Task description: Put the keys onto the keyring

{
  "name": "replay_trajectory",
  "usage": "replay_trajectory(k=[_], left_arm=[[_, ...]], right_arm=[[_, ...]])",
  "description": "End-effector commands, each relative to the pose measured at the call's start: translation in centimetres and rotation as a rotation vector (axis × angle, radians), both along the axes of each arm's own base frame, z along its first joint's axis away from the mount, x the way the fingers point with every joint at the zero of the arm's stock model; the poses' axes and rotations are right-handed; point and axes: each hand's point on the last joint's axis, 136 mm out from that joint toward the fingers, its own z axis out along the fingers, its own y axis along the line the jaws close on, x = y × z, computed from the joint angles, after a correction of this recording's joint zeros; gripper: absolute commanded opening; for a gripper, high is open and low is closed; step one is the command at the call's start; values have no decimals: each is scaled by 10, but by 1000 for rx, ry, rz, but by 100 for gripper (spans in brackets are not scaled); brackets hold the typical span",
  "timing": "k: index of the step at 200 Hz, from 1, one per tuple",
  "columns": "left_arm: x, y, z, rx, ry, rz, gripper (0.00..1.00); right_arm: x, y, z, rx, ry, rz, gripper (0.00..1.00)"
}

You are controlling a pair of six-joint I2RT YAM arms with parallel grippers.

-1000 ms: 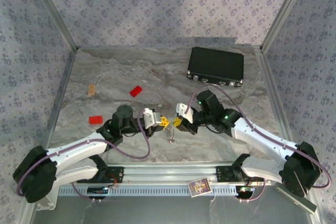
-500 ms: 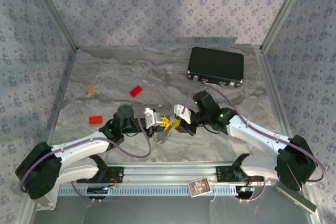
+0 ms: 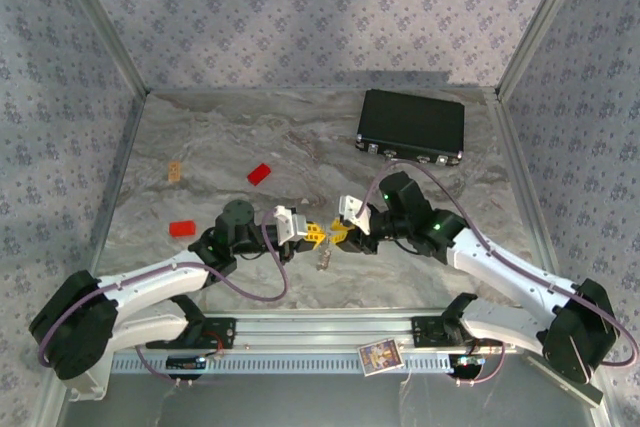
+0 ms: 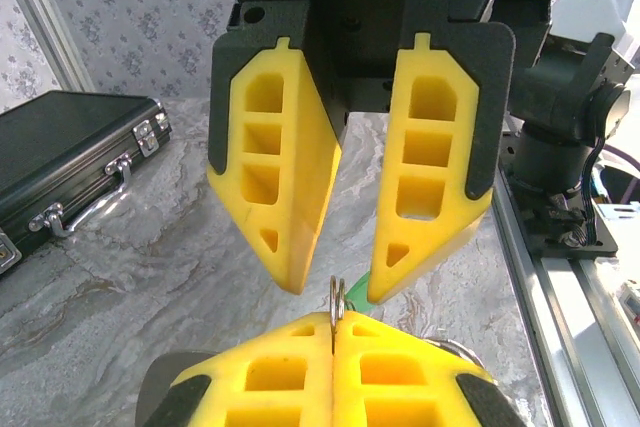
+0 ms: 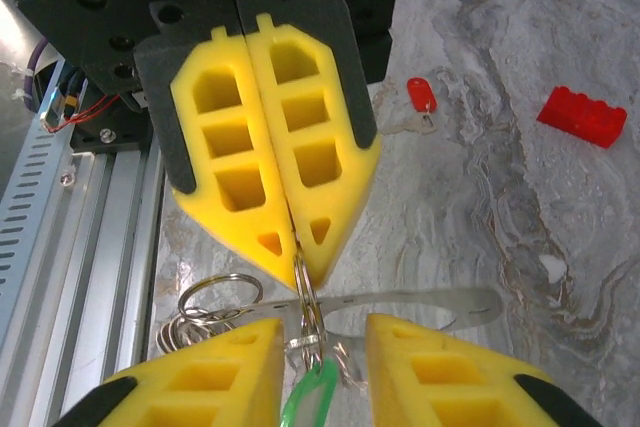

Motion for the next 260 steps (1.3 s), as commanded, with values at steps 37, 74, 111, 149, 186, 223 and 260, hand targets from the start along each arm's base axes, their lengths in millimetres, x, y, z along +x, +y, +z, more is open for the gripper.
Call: replay_trajectory(k=[37,74,111,149,186,223,260], left_arm=[[-4,-6,23,-80,-42,-44,0],[0,-4,24,-80,-36,-10,13],[0,5,10,56,-52,15,33],[-4,10,-7,175,-37,-4,31],[-3,7,-6,182,-31,-20,25],[-3,5,2,154,-59,-28,19],[-4,3,5,141,-51,-35,19]], right_arm=[[-1,15,-3,39,28,31,13],[3,13,-1,14,5,17,0],[1,5,0,-86,-45,22,0],[0,3,0,-195,-88,42,0],[-3,10,5,-229,-114,79,0],[-6,16,7,-244,-127,105,0],[-7,21,4,-251,-136,114,0]])
